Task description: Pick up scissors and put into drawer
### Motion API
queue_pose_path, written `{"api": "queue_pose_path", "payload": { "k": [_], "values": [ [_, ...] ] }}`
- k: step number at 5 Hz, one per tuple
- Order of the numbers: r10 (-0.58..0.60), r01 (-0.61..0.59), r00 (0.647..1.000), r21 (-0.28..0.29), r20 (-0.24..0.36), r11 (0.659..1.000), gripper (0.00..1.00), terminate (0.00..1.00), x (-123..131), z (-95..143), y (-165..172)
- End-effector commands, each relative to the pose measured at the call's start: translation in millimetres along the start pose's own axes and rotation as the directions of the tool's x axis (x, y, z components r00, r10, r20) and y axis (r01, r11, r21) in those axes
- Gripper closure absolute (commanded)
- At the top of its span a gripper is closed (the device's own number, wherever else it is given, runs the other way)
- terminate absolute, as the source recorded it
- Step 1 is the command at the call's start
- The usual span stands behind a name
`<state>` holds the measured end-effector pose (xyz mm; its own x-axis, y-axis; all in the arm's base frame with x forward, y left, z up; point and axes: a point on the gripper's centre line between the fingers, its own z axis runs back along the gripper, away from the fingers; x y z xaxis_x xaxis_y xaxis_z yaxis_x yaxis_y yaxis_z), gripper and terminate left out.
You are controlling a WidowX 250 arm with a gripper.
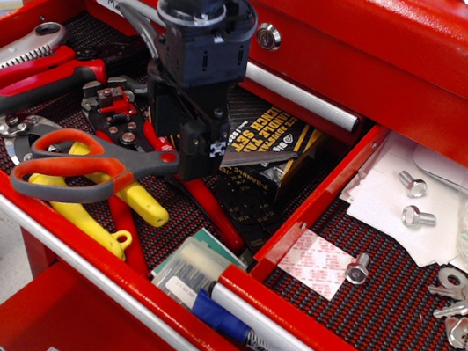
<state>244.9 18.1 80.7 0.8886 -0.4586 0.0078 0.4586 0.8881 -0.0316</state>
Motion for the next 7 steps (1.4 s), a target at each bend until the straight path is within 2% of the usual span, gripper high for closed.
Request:
{"api": "queue_pose_path", "payload": {
  "k": [1, 2, 3, 4, 5, 6, 7],
  "values": [
    [0.029, -0.028, 0.999, -0.023, 0.03, 0.999, 0.0, 0.0, 3.9, -9.3, 7.2],
    [0.017, -0.015, 0.998, -0.032, 0.053, 0.999, 0.0, 0.0, 0.2, -24.8, 13.2],
    [0.051, -0.048, 0.997, -0.049, 0.058, 0.998, 0.0, 0.0, 0.2, -30.6, 11.8],
    [0.066, -0.064, 0.997, -0.057, 0.037, 0.996, 1.0, 0.0, 2.3, -23.9, 7.9],
    [0.04, -0.039, 0.999, -0.065, 0.009, 0.997, 1.0, 0.0, 2.9, -15.5, 5.2],
    [-0.066, 0.064, 0.997, -0.053, -0.048, 0.997, 1.0, 0.0, 0.1, 2.8, 1.5],
    [-0.199, 0.193, 0.973, -0.06, -0.113, 0.979, 1.0, 0.0, -3.0, 42.5, -6.3]
  ]
}}
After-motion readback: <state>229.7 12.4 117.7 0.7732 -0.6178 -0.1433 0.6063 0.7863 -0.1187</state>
